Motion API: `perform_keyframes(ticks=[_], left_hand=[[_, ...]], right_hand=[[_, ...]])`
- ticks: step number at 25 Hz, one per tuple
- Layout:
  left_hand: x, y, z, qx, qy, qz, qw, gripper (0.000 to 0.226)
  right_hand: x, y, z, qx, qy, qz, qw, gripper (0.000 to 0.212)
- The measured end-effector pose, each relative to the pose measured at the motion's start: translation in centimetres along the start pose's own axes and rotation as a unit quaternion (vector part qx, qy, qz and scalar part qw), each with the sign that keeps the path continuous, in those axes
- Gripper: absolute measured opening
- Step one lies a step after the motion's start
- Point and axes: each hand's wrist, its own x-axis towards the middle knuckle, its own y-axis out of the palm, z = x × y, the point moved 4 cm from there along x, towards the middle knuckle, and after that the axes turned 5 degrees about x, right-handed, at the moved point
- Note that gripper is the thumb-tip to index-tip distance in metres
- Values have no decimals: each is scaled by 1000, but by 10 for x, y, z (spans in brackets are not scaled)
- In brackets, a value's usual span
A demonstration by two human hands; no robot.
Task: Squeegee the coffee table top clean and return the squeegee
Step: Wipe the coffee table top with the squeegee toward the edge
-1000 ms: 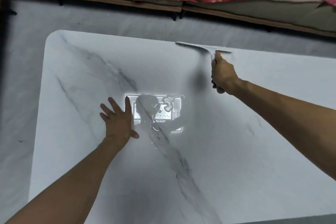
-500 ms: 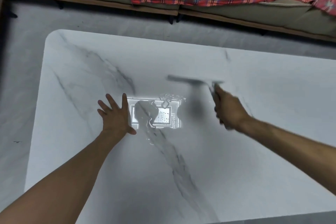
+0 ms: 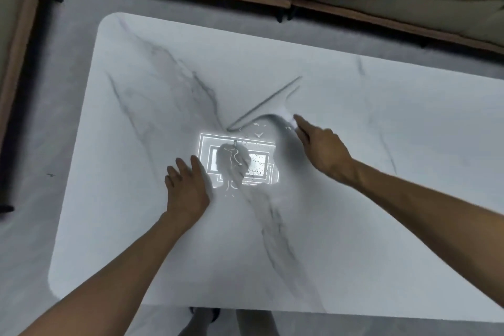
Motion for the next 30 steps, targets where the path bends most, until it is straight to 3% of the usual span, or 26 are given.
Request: perform_keyframes(ticks=[7, 11, 13, 17, 22, 24, 26, 30], left_hand=[[-4, -7, 2, -20, 28, 101, 994, 79], [-27, -12, 8, -109, 19, 42, 993, 66], [-41, 1, 11, -112, -17, 12, 993, 69], [-48, 40, 10, -108, -46, 63, 991, 79], [-34, 60, 10, -79, -44, 45, 995, 81], [-36, 58, 11, -67, -51, 39, 996, 79], [-35, 53, 13, -61, -53, 41, 996, 77], [-40, 43, 8, -71, -67, 61, 993, 77]], right_hand=[[-118, 3, -97, -73, 71, 16, 995, 47], [-141, -22, -89, -30, 97, 7, 995, 49], [-123, -37, -63, 52, 93, -16, 994, 46], [-26, -49, 0, 252, 152, -47, 955, 21], [88, -33, 68, 269, 157, -45, 949, 15], [97, -19, 80, 194, 122, -26, 973, 17], [85, -4, 86, 70, 9, -16, 997, 32], [8, 29, 52, -34, -183, 72, 980, 43]])
